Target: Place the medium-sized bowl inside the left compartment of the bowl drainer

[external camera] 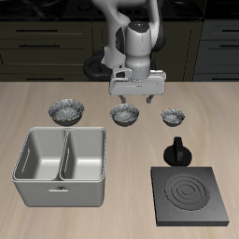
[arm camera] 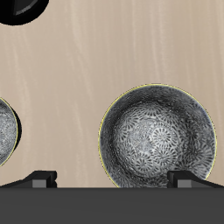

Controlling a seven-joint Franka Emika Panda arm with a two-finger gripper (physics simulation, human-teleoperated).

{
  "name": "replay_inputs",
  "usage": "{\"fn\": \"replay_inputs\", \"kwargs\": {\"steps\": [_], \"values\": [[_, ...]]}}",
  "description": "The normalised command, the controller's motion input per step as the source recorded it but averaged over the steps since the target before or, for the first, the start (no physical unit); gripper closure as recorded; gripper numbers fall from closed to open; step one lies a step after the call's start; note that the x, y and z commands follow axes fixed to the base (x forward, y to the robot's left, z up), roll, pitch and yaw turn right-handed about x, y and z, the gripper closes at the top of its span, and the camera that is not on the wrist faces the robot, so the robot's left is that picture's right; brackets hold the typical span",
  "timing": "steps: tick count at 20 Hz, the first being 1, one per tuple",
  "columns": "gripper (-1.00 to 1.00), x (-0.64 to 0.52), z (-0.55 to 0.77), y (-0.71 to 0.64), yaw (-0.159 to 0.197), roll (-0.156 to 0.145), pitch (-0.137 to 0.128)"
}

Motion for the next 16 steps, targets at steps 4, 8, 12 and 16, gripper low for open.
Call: {"fn": "replay_inputs", "kwargs": {"steps": [4,8,12,16], "values": [[-1.00,0.11,-0.18,-0.01,0.015,-0.012,0.015],[-1.00,0.15,-0.16,-0.05,0.004,-0.020,0.029],[-1.00,0.06,-0.20,0.00,0.001,-0.003,0.033],[-1.00,0.01,-0.13,-0.01,-0.007,0.006,0.028]]}}
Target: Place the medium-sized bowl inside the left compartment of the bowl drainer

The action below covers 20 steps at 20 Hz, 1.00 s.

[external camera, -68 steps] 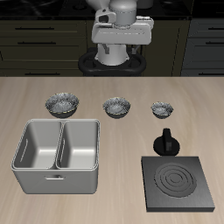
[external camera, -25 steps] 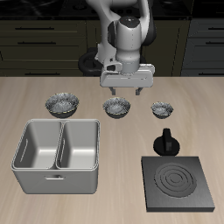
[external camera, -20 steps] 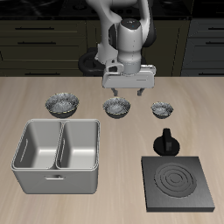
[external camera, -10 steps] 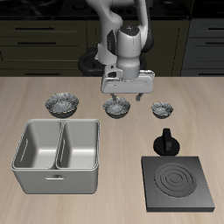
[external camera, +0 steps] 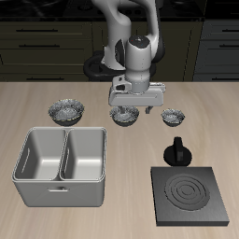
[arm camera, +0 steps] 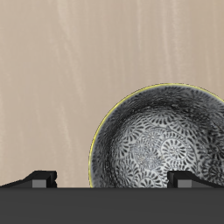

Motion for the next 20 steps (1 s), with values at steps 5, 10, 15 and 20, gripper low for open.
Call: {"fn": "replay_inputs", "kwargs": {"steps": [5,10,15,20], "values": [[-1.00,0.07,-0.23,0.00,-0.007,0.030,0.065],[1.00,0.09,-0.24,-0.04,-0.008,0.017,0.071],[1.00,0.04,-0.02,-0.07,0.000,-0.009,-0.001],[1.00,-0.01,0.22,-0.10,-0.006,-0.007,-0.027]]}}
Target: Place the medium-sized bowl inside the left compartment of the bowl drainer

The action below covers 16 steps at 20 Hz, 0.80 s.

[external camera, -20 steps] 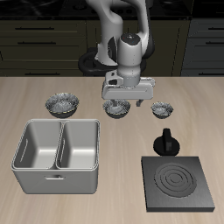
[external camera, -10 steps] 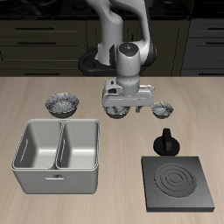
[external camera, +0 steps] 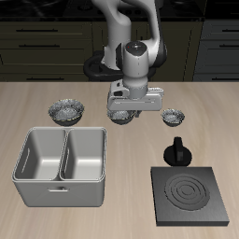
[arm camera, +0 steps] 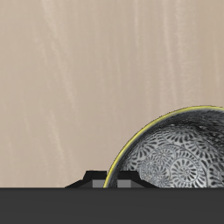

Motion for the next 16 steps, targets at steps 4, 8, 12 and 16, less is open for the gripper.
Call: {"fn": "replay_inputs", "kwargs": {"steps": [4,8,12,16], "values": [[1.00,0.06,0.24,-0.07,0.005,0.002,-0.033],[1.00,0.08,0.37,-0.09,0.019,0.006,-0.040],[1.00,0.01,0.72,-0.23,0.014,-0.044,-0.122],[1.00,0.02,0.60,-0.23,-0.022,-0.029,-0.052]]}}
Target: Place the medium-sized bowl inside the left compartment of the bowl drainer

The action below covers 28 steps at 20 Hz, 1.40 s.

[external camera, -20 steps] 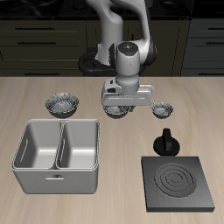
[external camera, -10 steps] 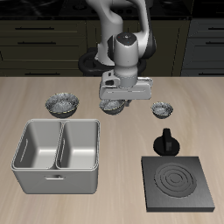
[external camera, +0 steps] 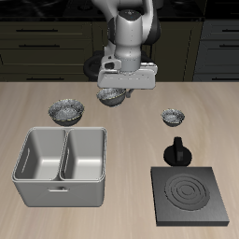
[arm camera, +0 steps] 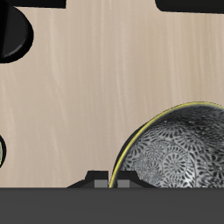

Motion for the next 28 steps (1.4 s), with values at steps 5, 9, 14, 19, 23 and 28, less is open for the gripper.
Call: {"fn": "replay_inputs", "kwargs": {"steps": [5,9,14,19,23,28], "values": [[1.00,-0.03,0.37,-0.14,-0.009,-0.020,-0.028],[1.00,-0.11,0.64,-0.08,0.016,-0.005,-0.092],[1.00,-0.07,0.59,-0.10,-0.026,-0.013,-0.059],[1.00,-0.01,0.49,-0.05,0.002,-0.008,-0.056],[1.00,0.13,0.19,-0.09,-0.017,0.010,0.029],[1.00,0.25,0.07,-0.14,-0.012,-0.008,0.041]]}}
